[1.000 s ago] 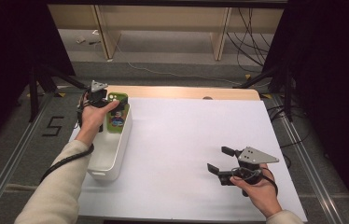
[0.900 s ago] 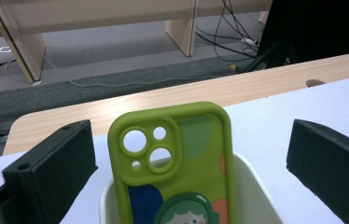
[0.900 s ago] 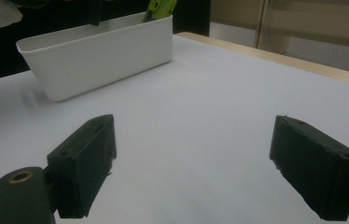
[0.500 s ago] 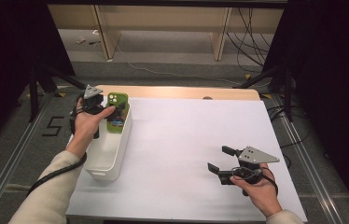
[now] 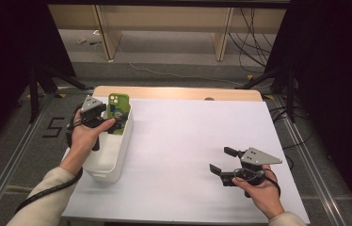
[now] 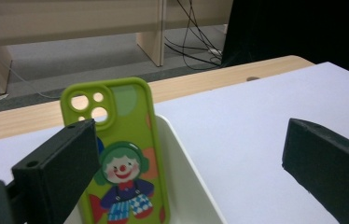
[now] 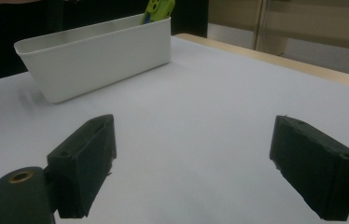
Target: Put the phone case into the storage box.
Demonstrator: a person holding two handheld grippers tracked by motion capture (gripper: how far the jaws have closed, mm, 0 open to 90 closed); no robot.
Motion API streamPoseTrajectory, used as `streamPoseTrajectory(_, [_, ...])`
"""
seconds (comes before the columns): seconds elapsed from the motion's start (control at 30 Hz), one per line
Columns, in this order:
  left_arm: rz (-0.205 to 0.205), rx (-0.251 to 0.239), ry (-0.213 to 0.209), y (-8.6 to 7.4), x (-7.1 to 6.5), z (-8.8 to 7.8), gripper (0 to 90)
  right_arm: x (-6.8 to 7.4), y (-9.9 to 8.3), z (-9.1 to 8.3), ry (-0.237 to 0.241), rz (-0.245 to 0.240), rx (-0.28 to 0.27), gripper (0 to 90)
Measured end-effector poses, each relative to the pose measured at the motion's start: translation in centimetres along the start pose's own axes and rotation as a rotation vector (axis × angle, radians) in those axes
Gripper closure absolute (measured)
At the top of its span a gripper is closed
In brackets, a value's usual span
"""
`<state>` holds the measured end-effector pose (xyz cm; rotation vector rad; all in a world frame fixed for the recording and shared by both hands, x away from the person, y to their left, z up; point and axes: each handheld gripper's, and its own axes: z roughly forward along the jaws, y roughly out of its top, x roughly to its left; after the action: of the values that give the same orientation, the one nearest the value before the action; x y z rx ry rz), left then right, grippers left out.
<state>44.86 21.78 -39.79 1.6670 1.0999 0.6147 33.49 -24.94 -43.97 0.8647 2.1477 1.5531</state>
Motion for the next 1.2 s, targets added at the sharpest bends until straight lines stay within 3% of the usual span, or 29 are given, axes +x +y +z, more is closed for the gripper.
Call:
streamPoseTrajectory(0.83, [0.058,-0.049,-0.093,-3.3,-3.7,-4.1,4.7,0.1,0.1,0.0,0.000,0.001,-0.002,15.5])
streamPoseTrajectory(1.2, [0.064,-0.081,-0.103,-3.1,-4.5,-5.3,5.2,0.1,0.1,0.0,0.000,0.001,-0.002,15.6])
